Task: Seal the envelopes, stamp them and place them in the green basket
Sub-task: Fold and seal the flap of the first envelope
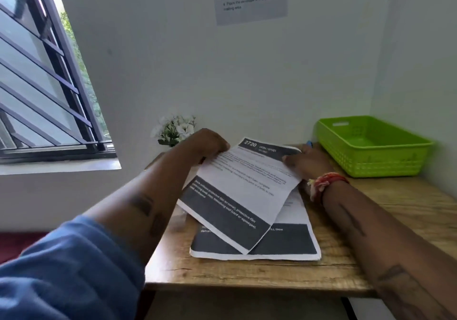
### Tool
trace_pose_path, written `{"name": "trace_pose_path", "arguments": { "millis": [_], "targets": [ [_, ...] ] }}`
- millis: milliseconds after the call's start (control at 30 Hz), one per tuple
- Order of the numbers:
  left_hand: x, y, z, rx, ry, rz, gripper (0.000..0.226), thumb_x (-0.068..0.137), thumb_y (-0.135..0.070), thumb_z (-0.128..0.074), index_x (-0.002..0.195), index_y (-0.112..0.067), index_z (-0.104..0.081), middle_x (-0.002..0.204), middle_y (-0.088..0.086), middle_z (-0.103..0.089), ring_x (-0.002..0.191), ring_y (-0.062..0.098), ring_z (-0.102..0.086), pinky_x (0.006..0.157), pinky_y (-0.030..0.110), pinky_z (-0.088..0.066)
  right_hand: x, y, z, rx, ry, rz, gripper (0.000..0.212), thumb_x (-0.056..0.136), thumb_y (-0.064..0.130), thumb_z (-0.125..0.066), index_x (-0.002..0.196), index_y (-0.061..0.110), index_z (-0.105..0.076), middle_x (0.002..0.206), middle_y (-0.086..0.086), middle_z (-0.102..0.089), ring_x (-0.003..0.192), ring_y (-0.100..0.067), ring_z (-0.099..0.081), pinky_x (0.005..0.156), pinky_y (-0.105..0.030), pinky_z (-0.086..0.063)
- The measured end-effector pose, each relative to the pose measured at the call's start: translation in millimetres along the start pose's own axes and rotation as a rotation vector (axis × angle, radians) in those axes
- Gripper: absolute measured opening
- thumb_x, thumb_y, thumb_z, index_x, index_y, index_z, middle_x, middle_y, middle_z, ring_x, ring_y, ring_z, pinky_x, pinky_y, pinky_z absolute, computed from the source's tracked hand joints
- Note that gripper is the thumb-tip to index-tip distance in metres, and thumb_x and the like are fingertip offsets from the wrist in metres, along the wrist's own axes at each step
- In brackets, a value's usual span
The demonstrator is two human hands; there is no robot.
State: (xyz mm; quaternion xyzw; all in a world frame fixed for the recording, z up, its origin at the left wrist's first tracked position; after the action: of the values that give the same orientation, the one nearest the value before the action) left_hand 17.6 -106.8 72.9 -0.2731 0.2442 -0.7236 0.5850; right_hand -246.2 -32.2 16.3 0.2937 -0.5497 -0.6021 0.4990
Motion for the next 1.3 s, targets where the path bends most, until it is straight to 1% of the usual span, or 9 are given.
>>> {"name": "trace_pose_path", "arguments": {
  "millis": [100, 233, 367, 533, 700, 867, 933, 1133, 1300],
  "targets": [
    [11.2, -16.8, -2.9, 0.275, 0.094, -0.139, 0.013, 0.090, -0.033, -0.072, 0.100, -0.030, -0.079, 0.107, -0.007, -0.074, 0.102, 0.015, -0.067, 0.099, 0.036, -0.051, -1.8, 2.6, -7.2, -0.099, 0.068, 0.045, 0.011, 0.079, 0.017, -0.075, 0.081, 0.028, -0.075, 0.088, 0.002, -0.075, 0.085, -0.019, -0.070, 0.084, -0.035, -0.056],
    [24.5, -20.0, -41.6, 0.454, 0.201, -0.253, 0.023, 0.095, -0.020, -0.066, 0.114, -0.028, -0.076, 0.115, -0.009, -0.067, 0.104, 0.011, -0.061, 0.090, 0.023, -0.039, -6.3, 8.1, -13.8, -0.299, 0.115, 0.094, 0.014, 0.081, 0.022, -0.074, 0.094, 0.021, -0.069, 0.083, 0.006, -0.069, 0.072, -0.008, -0.063, 0.060, -0.023, -0.046],
    [28.9, -15.9, -79.7, 0.491, 0.100, -0.330, 0.023, 0.091, -0.028, -0.062, 0.108, -0.039, -0.074, 0.118, -0.008, -0.070, 0.110, 0.017, -0.063, 0.094, 0.031, -0.048, -6.8, 7.6, -15.2, -0.411, 0.128, 0.092, 0.018, 0.077, 0.023, -0.074, 0.094, 0.019, -0.069, 0.089, 0.000, -0.070, 0.079, -0.015, -0.066, 0.070, -0.030, -0.050],
    [12.3, -27.8, -62.2, 0.331, -0.268, -0.366, 0.021, 0.093, -0.037, -0.056, 0.108, -0.037, -0.071, 0.120, -0.001, -0.067, 0.112, 0.023, -0.060, 0.094, 0.042, -0.049, -14.9, 14.8, -3.2, -0.397, 0.058, 0.053, 0.021, 0.081, 0.020, -0.071, 0.101, 0.016, -0.073, 0.096, -0.006, -0.074, 0.085, -0.022, -0.068, 0.081, -0.037, -0.057],
    [-5.9, -16.3, -101.9, 0.445, -0.012, -0.323, 0.030, 0.099, -0.038, -0.049, 0.116, -0.026, -0.071, 0.123, 0.000, -0.069, 0.114, 0.023, -0.061, 0.091, 0.032, -0.045, -27.1, 25.0, -14.3, -0.501, 0.151, 0.064, 0.021, 0.085, 0.023, -0.070, 0.100, 0.008, -0.071, 0.095, -0.009, -0.074, 0.073, -0.018, -0.066, 0.060, -0.025, -0.046],
    [-16.9, 4.9, -104.1, 0.242, -0.081, -0.342, 0.034, 0.094, -0.025, -0.052, 0.126, -0.031, -0.061, 0.126, -0.003, -0.068, 0.117, 0.022, -0.062, 0.101, 0.037, -0.048, -33.3, 31.8, -28.1, -0.406, 0.235, 0.109, 0.044, 0.100, 0.046, -0.049, 0.106, 0.009, -0.073, 0.103, 0.003, -0.072, 0.074, -0.007, -0.060, 0.068, -0.018, -0.047],
    [-21.1, 0.7, -103.5, 0.176, -0.066, -0.398, 0.038, 0.093, -0.018, -0.053, 0.130, -0.029, -0.057, 0.125, -0.004, -0.069, 0.117, 0.020, -0.062, 0.097, 0.031, -0.047, -32.6, 25.4, -30.6, -0.227, 0.277, 0.019, 0.050, 0.101, 0.051, -0.042, 0.100, 0.013, -0.075, 0.095, 0.001, -0.077, 0.077, -0.015, -0.066, 0.073, -0.029, -0.049],
    [-22.5, -8.5, -105.8, 0.068, -0.007, -0.507, 0.034, 0.101, -0.024, -0.046, 0.134, -0.022, -0.054, 0.128, 0.001, -0.066, 0.115, 0.019, -0.060, 0.096, 0.030, -0.045, -20.9, 12.8, -46.6, -0.438, 0.357, 0.226, 0.009, 0.091, 0.021, -0.068, 0.090, 0.020, -0.077, 0.087, 0.006, -0.076, 0.081, -0.018, -0.069, 0.075, -0.030, -0.056],
    [-15.1, 1.6, -94.8, -0.057, -0.026, -0.368, 0.049, 0.105, -0.031, -0.047, 0.152, -0.021, -0.039, 0.118, -0.005, -0.063, 0.113, 0.009, -0.054, 0.089, 0.014, -0.032, -9.7, 7.3, -50.3, -0.476, 0.341, 0.242, 0.005, 0.084, 0.016, -0.075, 0.084, 0.020, -0.077, 0.082, 0.006, -0.075, 0.073, -0.007, -0.066, 0.068, -0.023, -0.050]
  ]
}}
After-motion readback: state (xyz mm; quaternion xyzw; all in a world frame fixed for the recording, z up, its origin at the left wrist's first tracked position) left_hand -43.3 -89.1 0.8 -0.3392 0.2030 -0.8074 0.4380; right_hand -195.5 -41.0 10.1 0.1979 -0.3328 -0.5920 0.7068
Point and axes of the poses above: each hand's wrist, its own x-axis towards the middle knuckle, its own z-axis out of the back of the hand, y = z × x, the point moved 9 cm from there along x, towards the middle knuckle
